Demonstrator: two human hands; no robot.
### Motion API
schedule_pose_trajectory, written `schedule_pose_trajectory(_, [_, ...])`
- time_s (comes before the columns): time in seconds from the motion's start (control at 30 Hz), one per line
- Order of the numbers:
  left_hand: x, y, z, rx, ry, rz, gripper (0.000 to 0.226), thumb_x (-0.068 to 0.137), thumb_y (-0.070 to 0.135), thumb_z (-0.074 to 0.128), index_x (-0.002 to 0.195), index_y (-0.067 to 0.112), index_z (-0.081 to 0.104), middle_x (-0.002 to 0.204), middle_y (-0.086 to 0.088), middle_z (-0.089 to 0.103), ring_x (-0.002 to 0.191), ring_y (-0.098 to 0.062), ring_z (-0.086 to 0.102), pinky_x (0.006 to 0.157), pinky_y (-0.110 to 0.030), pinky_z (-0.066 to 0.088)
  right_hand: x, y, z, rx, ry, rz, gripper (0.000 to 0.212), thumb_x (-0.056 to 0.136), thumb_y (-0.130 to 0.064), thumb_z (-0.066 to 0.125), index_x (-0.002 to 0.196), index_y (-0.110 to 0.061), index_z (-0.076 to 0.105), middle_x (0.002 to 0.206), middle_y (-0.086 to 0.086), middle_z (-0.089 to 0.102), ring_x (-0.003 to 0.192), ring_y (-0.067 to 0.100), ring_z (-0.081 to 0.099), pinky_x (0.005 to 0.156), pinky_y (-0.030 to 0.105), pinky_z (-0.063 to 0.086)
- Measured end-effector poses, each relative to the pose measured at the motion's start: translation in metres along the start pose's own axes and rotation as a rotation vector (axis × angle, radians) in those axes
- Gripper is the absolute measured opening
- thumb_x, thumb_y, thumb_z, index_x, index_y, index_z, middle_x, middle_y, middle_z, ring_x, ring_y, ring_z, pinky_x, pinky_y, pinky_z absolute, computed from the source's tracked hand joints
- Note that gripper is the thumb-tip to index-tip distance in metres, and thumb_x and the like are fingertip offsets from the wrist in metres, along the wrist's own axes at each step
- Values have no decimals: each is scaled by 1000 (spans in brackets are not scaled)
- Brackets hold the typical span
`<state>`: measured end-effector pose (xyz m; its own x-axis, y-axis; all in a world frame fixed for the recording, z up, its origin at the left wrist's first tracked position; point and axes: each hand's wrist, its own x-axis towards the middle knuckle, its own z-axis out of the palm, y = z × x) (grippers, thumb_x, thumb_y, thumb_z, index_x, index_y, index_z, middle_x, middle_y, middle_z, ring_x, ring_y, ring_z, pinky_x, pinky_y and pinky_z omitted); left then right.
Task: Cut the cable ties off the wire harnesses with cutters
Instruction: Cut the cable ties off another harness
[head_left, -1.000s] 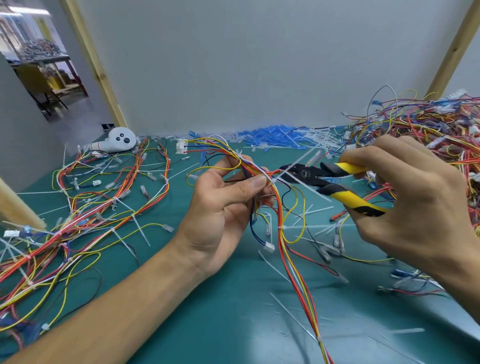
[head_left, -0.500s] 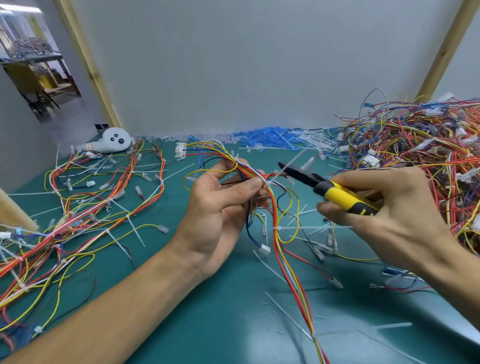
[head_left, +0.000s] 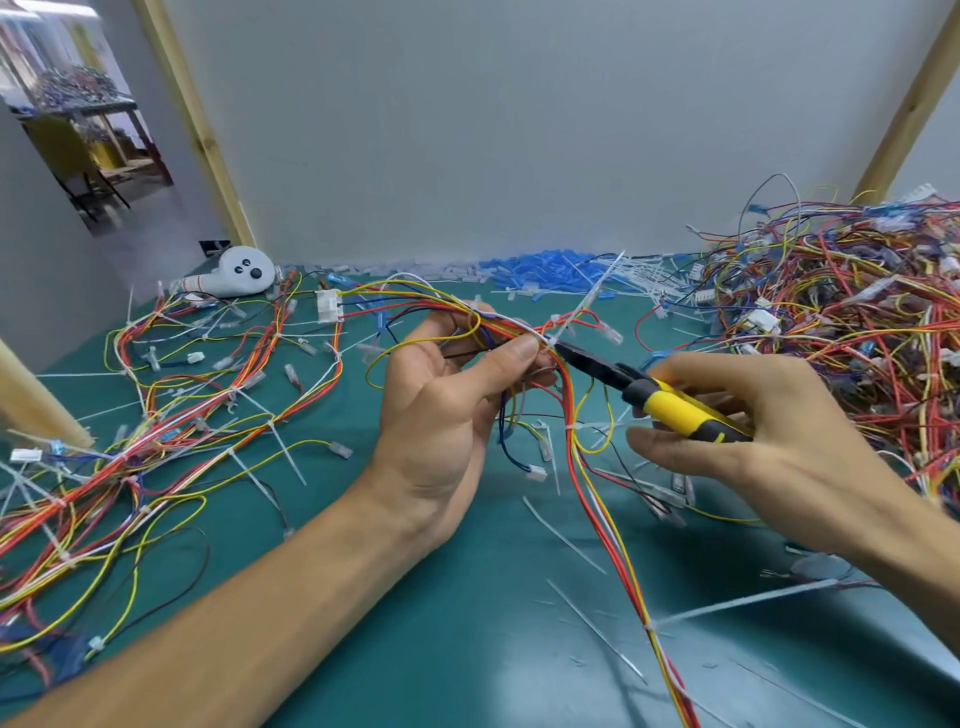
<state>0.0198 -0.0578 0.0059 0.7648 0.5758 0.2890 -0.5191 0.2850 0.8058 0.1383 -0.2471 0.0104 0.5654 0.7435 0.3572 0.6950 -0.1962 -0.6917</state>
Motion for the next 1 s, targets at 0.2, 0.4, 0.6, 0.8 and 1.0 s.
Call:
schedule_pose_trajectory(0.2, [0, 0, 0, -10, 8, 4, 27, 77, -3, 69, 102, 2, 60, 82, -12, 68, 69, -21, 68, 70, -30, 57, 1, -2, 2, 101, -34, 30, 33, 75, -43, 80, 89, -14, 71, 71, 7, 61, 69, 32, 58, 67, 44, 49])
schedule_pose_trajectory(0.4, [-2, -3, 2, 41, 1, 20, 21, 76, -3, 68, 93, 6, 61, 80, -11, 70, 68, -21, 67, 70, -30, 57, 0, -3, 2, 62, -23, 30, 27, 75, -42, 79, 80, -17, 69, 63, 0, 55, 60, 15, 46, 57, 34, 41])
schedule_pose_trajectory(0.6, [-2, -5, 2, 66, -25, 6, 22, 77, -6, 71, 95, 4, 61, 78, -9, 71, 67, -20, 68, 69, -29, 57, -1, 1, -1, 89, -65, 90, 33, 76, -38, 75, 70, -10, 60, 56, -4, 41, 54, 9, 32, 50, 19, 27])
schedule_pose_trajectory(0.8, [4, 0, -3, -7, -3, -53, 16, 78, 0, 68, 92, 4, 63, 74, -7, 67, 66, -17, 65, 69, -29, 57, 6, 3, -7, 258, 113, 89, 25, 77, -29, 73, 82, -7, 62, 60, 1, 51, 53, 16, 45, 49, 21, 37])
schedule_pose_trajectory(1.0, [14, 14, -7, -102, 119, -99, 5, 80, 3, 63, 82, 4, 68, 71, -4, 69, 66, -12, 68, 69, -23, 57, 7, 8, -11, 153, 76, 100, 29, 74, -38, 77, 85, -13, 70, 69, 0, 65, 59, 14, 60, 59, 25, 46])
